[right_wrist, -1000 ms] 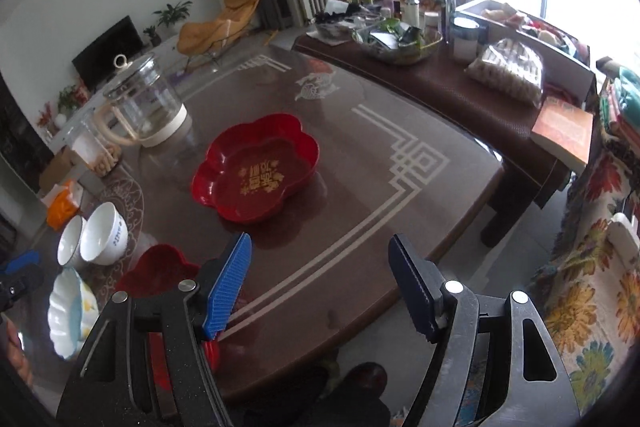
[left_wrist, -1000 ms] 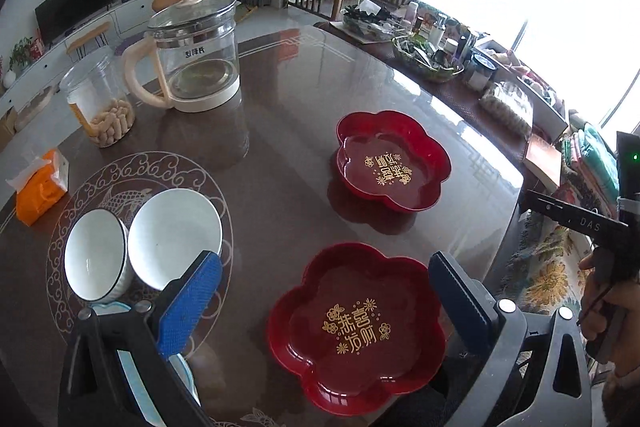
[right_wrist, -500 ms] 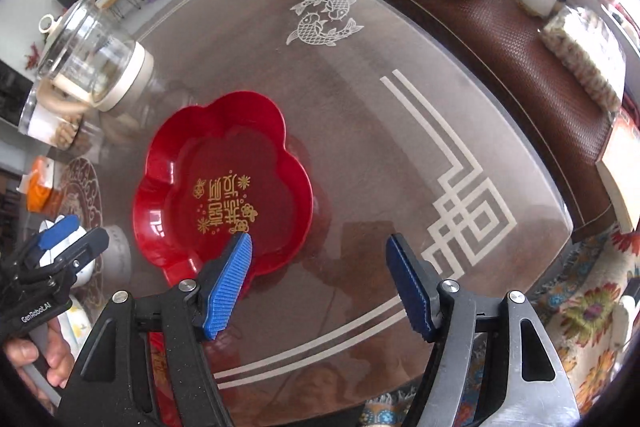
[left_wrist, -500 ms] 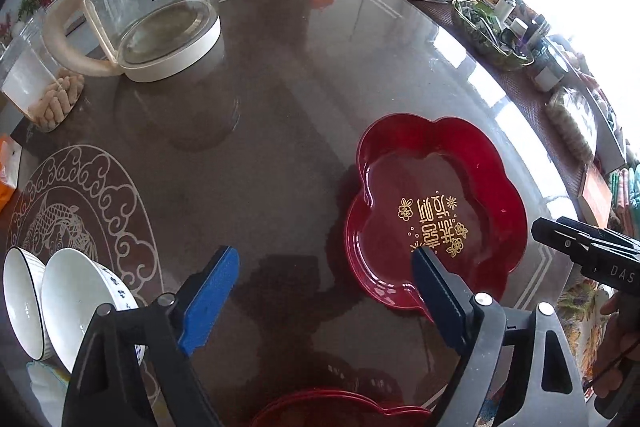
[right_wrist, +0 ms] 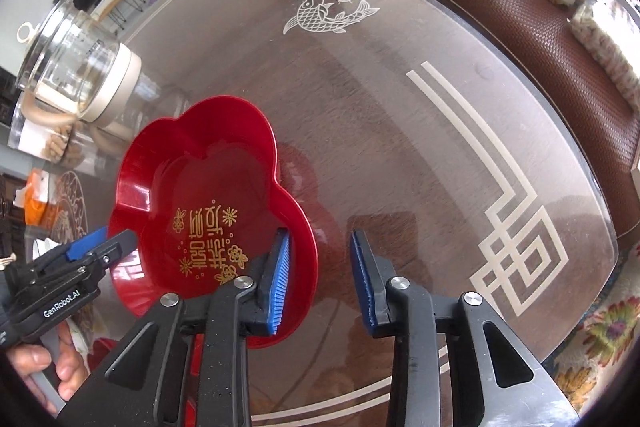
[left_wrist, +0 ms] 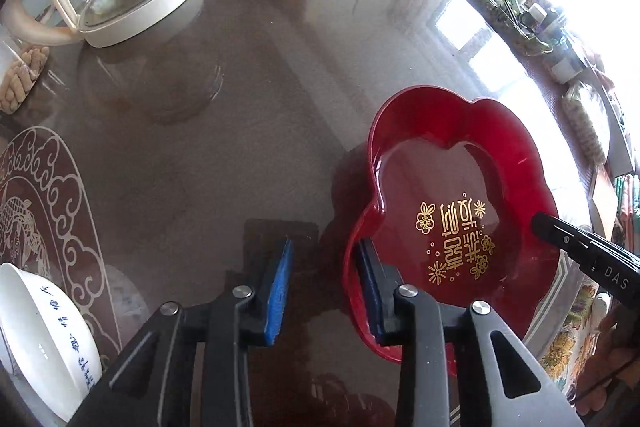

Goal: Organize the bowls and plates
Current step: 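Grip a red plate with the left tool and stack it while the right tool grips another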

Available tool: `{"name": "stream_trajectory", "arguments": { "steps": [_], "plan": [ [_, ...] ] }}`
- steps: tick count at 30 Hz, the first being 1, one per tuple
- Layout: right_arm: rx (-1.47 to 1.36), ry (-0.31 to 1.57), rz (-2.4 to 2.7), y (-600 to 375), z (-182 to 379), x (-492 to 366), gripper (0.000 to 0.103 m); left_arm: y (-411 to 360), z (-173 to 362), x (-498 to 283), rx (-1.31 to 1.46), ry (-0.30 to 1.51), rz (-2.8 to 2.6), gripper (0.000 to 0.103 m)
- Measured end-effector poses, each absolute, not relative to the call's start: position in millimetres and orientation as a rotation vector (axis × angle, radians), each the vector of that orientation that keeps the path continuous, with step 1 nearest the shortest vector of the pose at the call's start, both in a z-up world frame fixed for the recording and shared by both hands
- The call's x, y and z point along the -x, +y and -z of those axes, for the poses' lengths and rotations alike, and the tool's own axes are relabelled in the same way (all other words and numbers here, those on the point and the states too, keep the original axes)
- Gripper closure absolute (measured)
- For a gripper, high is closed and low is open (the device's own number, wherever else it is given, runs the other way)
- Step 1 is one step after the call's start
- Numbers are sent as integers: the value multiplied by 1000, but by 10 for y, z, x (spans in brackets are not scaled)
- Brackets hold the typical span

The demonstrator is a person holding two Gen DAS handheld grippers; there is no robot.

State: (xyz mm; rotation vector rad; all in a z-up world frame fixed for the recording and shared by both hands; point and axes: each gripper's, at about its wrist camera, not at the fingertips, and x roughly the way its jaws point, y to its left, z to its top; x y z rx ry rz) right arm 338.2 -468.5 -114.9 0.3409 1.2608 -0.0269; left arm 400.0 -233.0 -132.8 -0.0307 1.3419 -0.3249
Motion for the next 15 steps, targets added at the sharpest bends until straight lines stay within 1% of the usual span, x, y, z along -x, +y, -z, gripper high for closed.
{"name": "stream_trajectory", "arguments": {
  "steps": [1,2,4,8,15],
  "plan": [
    [-351,1260,17,-4686,1157,-3382,89,-2345,1326,-3996,46,1337,344,90],
    [-354,1258,13,-4685,1156,-3370,92,-2371,1311,-3988,49,1333,363,97],
    [-348,1250,10,-4655,1124,-3339,95,-2396,1222,-3923,25,1295,361,96],
    [-361,1184,10,-4636,879,-3163,95,-2299,888,-3793,56,1242,408,97],
    [-396,1083,-79,-4400,76,-2422,93,-1811,30,-3189,76,1123,518,97]
  ]
}}
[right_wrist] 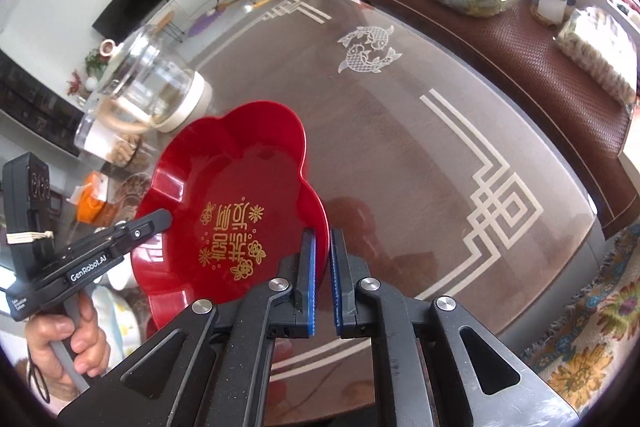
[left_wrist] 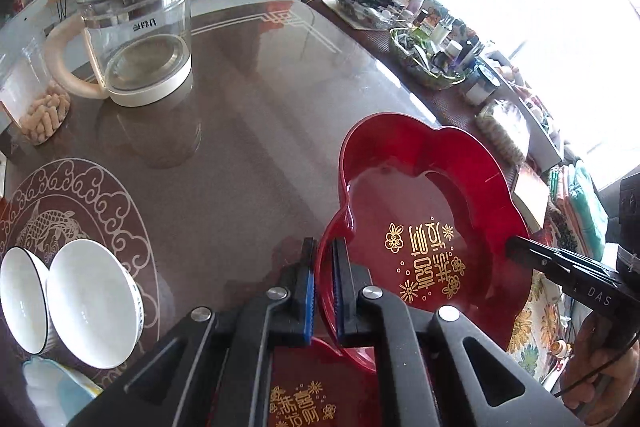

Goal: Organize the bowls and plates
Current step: 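Grip a red plate with the left tool and stack it while the right tool grips another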

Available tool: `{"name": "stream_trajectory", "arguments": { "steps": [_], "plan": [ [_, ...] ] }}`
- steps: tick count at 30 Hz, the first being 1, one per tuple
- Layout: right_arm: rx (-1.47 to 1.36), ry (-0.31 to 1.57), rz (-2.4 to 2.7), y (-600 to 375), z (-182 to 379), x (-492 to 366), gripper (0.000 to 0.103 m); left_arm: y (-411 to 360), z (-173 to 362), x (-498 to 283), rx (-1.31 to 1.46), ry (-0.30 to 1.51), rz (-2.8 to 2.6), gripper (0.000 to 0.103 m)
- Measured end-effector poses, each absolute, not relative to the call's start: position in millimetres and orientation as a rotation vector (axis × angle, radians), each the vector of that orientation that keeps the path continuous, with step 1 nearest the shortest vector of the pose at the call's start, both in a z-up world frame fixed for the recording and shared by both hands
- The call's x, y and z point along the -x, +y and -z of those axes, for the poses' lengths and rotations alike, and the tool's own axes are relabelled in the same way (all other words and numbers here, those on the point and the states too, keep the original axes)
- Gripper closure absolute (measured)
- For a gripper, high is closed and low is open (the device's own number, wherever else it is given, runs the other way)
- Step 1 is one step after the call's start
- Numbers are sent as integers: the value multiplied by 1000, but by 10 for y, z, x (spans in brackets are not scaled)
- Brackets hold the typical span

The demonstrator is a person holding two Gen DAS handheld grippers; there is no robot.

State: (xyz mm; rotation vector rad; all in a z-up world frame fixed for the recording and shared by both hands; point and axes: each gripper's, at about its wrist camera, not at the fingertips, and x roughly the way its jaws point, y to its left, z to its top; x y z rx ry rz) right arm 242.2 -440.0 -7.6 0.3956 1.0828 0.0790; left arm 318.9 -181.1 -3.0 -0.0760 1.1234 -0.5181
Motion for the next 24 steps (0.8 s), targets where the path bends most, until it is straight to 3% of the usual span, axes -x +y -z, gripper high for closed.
{"name": "stream_trajectory", "arguments": {
  "steps": [7,16,24],
  "plan": [
    [-385,1000,-90,-3753,-234,-1637,92,-1295,-123,-2561,33,1067,527,95],
    [-361,1020,-20,-3274,332,-1286,92,-1046,536,-2263,-10,1094,472,93],
    [-351,1059,29,-3087,732,-1143,92,-1035,788,-2184,-106,1082,444,89]
  ]
}}
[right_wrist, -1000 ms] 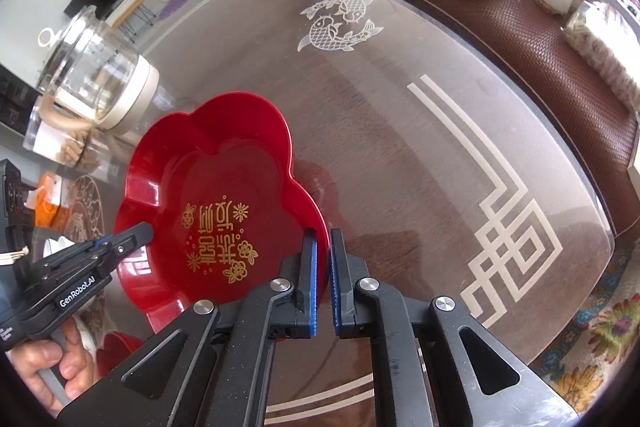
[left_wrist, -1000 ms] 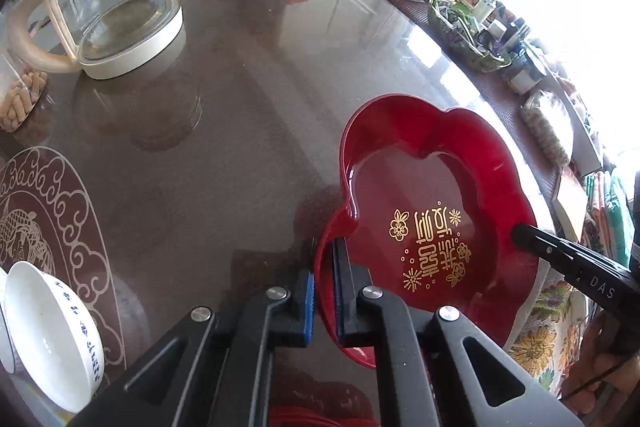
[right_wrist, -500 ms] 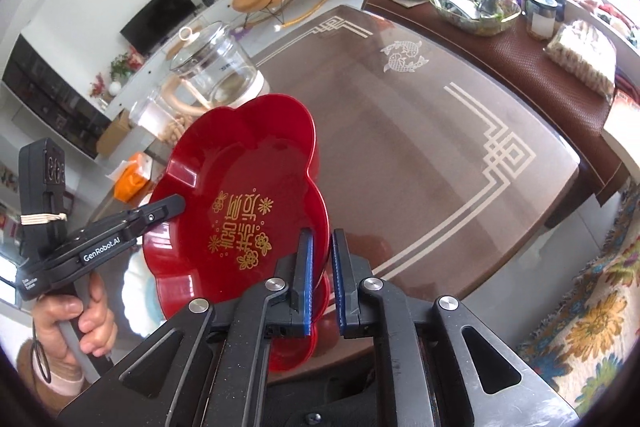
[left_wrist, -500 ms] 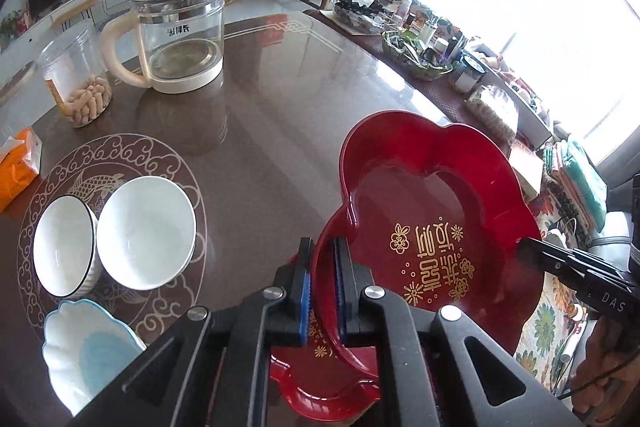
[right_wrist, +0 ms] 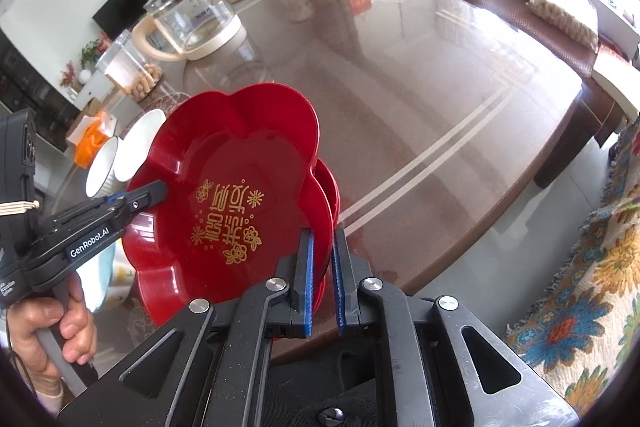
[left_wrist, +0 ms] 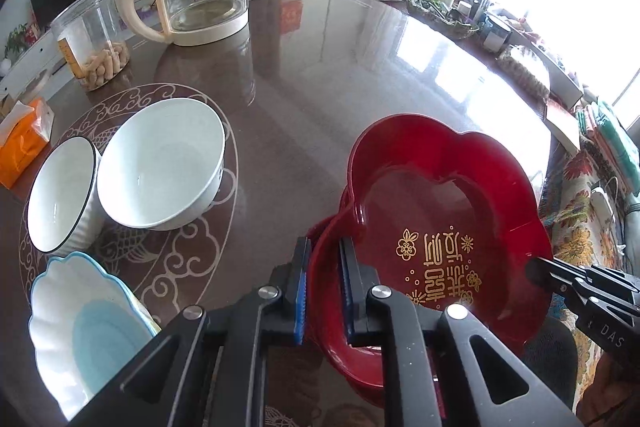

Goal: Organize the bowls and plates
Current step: 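Grip a red plate with the left tool and stack it while the right tool grips another, then open both tools to release the stacked red plates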

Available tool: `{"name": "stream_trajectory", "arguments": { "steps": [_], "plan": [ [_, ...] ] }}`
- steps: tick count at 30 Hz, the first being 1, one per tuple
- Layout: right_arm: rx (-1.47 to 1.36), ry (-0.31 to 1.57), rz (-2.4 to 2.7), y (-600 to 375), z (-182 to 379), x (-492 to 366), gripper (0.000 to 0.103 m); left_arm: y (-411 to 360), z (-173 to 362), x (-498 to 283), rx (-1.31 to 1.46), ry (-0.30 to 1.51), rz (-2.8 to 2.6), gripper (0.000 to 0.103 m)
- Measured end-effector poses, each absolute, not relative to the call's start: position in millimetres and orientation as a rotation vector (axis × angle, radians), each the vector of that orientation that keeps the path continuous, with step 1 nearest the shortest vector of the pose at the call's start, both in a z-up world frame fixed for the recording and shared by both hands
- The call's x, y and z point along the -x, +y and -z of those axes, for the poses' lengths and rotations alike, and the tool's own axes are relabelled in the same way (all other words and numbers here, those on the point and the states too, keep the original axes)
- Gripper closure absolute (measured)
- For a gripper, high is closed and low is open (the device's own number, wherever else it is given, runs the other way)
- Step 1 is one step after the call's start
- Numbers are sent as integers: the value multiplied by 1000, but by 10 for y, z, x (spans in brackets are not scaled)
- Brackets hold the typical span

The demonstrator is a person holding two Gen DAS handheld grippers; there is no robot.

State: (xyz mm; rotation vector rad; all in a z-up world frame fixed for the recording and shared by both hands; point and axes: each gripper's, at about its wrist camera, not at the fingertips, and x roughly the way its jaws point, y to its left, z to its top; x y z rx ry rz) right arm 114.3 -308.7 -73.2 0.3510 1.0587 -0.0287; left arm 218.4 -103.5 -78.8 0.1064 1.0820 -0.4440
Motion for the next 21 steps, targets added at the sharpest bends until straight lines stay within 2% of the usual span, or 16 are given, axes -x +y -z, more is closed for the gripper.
{"name": "stream_trajectory", "arguments": {
  "steps": [5,8,9,10,11,12,13,15,19,20,21],
  "plan": [
    [-335,1042,34,-2966,802,-1046,91,-1069,844,-2159,-196,1045,413,86],
    [-325,1032,21,-2893,815,-1033,87,-1093,837,-2159,-243,1013,379,78],
    [-322,1027,17,-2871,824,-1026,85,-1098,831,-2157,-250,1008,375,71],
    [-318,1026,18,-2858,836,-1022,84,-1104,823,-2153,-254,1004,373,58],
    [-315,1023,20,-2849,845,-1012,81,-1107,806,-2146,-258,995,370,51],
    [-314,1011,25,-2845,842,-991,73,-1106,778,-2129,-260,977,367,40],
    [-310,987,33,-2846,824,-962,69,-1104,746,-2111,-263,958,365,34],
    [-295,930,47,-2857,731,-897,60,-1071,644,-2078,-259,922,353,34],
    [-258,731,70,-2836,322,-624,56,-884,257,-1862,-148,806,338,33],
    [-249,656,83,-2822,181,-506,50,-834,149,-1750,-126,768,336,31],
    [-241,575,96,-2797,37,-373,41,-785,44,-1615,-106,725,332,24]
  ]
}}
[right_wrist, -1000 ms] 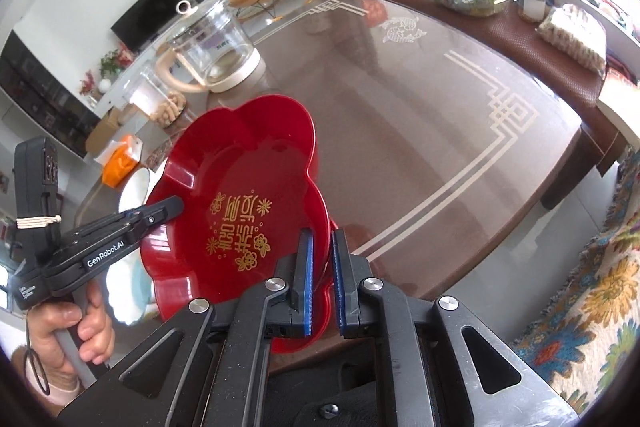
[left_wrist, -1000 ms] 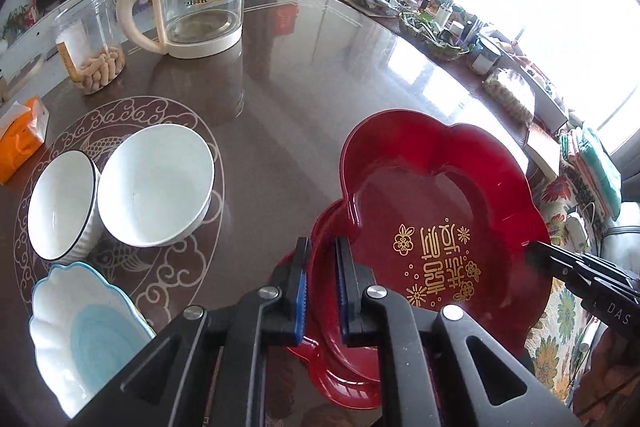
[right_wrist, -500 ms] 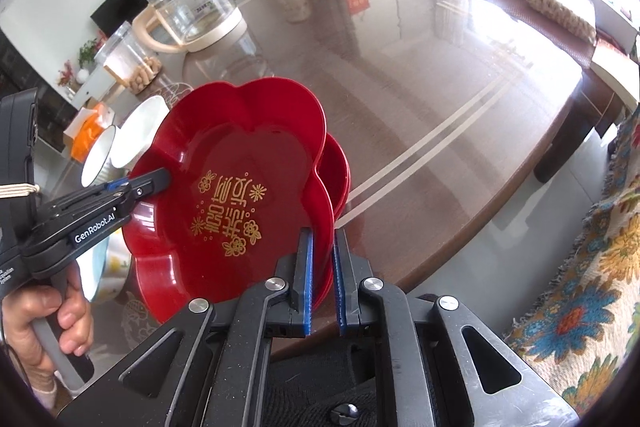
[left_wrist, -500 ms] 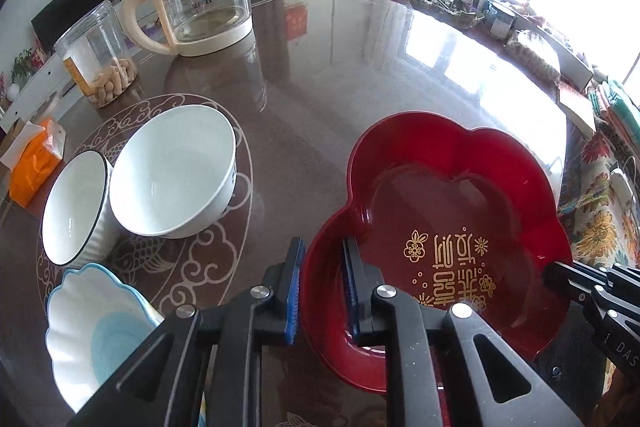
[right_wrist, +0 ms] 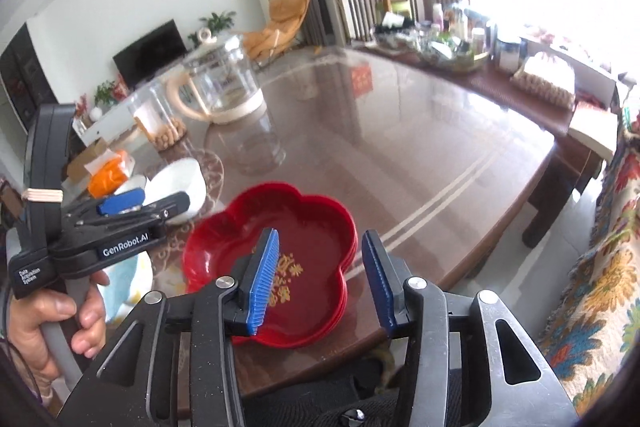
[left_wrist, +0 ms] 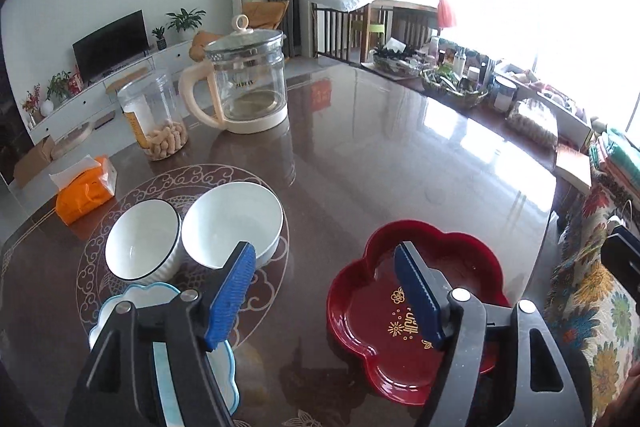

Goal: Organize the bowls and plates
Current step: 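Open both tools to release the stacked red plates, then reach both tools to the blue-rimmed scalloped dish and grip its rim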

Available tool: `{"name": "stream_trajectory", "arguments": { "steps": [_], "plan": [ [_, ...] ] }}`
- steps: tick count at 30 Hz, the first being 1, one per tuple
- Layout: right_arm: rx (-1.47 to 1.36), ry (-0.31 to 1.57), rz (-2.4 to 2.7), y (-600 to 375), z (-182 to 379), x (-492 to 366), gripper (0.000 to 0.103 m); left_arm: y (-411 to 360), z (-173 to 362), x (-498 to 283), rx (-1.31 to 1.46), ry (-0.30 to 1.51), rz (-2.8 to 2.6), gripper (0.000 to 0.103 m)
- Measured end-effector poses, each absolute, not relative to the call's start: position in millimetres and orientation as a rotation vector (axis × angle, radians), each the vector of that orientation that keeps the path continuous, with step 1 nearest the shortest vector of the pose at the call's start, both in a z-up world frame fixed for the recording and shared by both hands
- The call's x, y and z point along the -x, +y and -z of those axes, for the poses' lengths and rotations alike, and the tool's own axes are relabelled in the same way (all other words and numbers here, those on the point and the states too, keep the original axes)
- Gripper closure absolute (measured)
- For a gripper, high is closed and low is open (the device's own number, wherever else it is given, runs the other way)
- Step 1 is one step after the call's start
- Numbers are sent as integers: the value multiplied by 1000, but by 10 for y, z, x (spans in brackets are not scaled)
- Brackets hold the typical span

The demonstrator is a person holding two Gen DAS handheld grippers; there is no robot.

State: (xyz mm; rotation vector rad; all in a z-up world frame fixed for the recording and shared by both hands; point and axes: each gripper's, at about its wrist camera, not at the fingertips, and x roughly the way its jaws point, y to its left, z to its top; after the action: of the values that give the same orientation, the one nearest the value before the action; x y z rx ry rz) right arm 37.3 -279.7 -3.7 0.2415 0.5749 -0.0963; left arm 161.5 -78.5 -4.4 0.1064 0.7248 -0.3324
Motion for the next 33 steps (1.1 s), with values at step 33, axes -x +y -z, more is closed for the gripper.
{"name": "stream_trajectory", "arguments": {
  "steps": [33],
  "plan": [
    [29,404,-70,-1296,401,435,21,598,439,-110,47,674,-81,0]
  ]
}}
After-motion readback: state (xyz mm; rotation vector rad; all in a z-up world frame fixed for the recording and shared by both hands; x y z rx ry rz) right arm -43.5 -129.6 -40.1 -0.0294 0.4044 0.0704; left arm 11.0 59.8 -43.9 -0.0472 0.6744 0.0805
